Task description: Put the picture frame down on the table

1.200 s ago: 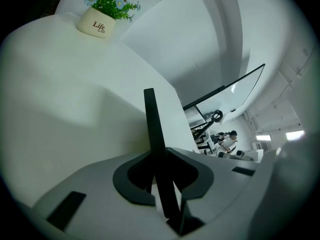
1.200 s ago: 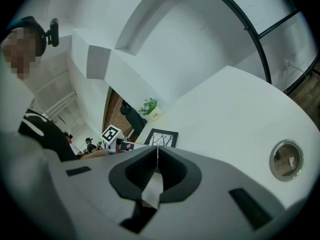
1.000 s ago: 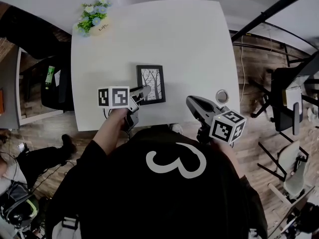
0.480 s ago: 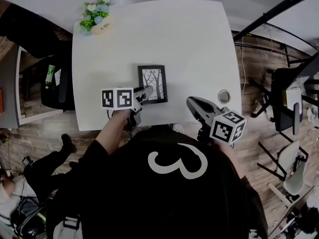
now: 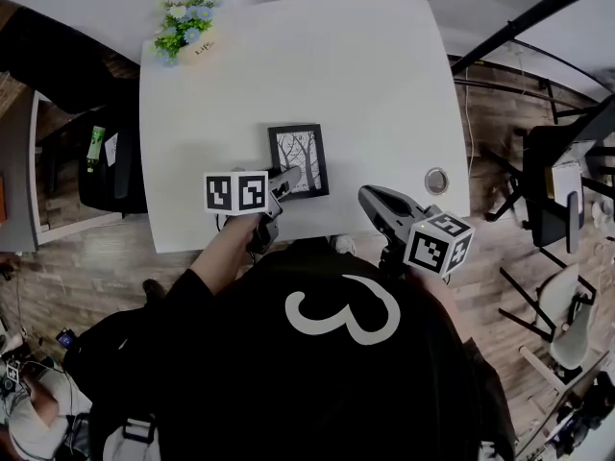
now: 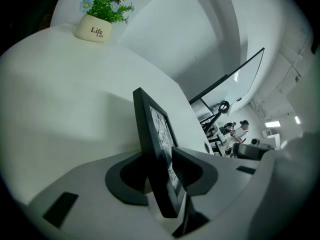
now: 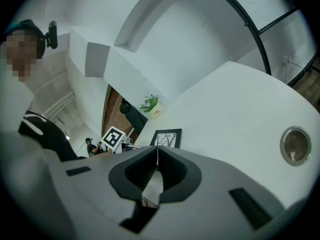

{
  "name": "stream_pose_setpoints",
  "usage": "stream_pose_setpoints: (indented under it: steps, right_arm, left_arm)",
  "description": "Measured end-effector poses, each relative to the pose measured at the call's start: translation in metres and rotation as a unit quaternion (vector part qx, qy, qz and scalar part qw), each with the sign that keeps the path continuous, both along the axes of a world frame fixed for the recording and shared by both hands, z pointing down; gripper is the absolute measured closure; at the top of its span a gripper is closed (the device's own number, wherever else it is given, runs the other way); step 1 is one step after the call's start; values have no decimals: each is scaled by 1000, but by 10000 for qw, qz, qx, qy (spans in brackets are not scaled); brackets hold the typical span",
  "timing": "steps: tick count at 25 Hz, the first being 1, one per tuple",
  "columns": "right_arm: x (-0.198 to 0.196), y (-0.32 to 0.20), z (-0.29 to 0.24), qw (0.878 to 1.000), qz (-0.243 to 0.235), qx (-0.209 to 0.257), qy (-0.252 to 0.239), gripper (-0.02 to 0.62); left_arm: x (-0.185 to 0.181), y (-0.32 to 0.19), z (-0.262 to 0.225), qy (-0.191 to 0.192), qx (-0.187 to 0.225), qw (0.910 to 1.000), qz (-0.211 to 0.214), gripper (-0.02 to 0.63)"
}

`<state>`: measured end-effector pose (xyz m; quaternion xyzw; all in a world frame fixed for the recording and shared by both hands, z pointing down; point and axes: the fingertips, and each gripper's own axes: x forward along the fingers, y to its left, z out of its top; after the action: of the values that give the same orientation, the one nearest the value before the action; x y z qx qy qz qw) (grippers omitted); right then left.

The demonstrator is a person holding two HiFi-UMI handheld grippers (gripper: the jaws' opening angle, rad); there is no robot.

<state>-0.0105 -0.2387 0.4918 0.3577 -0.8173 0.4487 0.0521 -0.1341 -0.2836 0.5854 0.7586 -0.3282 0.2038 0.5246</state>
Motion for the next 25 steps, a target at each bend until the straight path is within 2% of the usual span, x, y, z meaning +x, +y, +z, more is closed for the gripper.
stream_pose_setpoints:
  steps: [10,20,25]
  right_arm:
    - [-17,-3,5,9998,190,4,26,571]
    - [-33,1,4,9999,99,31,17,571]
    - [-33,6,2,10000,-5,51,41,571]
  left_arm:
    - [-3,-3,4,-405,273,9984,296,436]
    - [-6,1,3,-600,530,9960,397,406]
    - [-8,0,2,-567,557,9964,278,396]
